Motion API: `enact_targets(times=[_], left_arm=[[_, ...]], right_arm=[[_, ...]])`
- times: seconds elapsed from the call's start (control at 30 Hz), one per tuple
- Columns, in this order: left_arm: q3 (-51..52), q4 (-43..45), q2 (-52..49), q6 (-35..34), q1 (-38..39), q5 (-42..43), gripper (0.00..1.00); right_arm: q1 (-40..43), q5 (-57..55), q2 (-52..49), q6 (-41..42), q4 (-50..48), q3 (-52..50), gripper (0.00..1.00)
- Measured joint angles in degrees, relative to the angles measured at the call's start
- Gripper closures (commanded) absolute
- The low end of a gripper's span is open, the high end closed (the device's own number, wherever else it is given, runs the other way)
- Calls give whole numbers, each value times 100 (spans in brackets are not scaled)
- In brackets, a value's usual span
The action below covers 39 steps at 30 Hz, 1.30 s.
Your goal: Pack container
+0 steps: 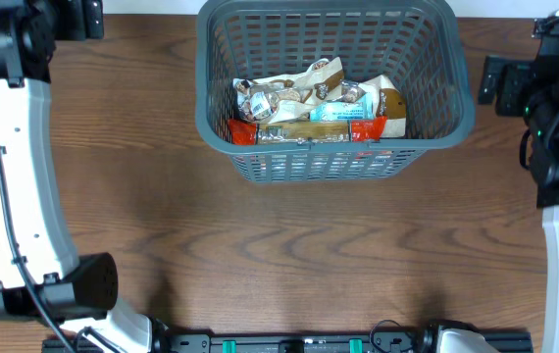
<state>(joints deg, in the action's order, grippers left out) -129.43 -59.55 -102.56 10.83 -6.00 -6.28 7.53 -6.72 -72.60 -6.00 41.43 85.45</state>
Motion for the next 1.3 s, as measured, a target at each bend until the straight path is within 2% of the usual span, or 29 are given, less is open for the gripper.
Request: enact_targets(times=[0.13,0.3,0.5,0.73,1.0,1.17,1.3], left_arm=[[616,101,411,-203,0,46,1],[2166,844,1182,-330,0,299,2],[4743,1755,2566,-337,0,817,1],[6540,2103,4074,-332,0,1150,1],[7567,2229,5615,-358,0,1233,1],[7777,2179,6341,-367,4,1235,1],[7809,1897,6422,-446,120,1233,1]], right_arm=[[-2,-136,129,142,361,-15,1],[-7,-264,190,317,540,-310,1],[-7,-330,726,739,269,-1504,1],[-201,-411,2103,1292,-409,-2924,1],[-898,-407,3438,1578,-46,-4760,1],[-1091,-435,4317,1784,181,-4953,1],[-1091,-455,4448,1932,581,-4964,1]])
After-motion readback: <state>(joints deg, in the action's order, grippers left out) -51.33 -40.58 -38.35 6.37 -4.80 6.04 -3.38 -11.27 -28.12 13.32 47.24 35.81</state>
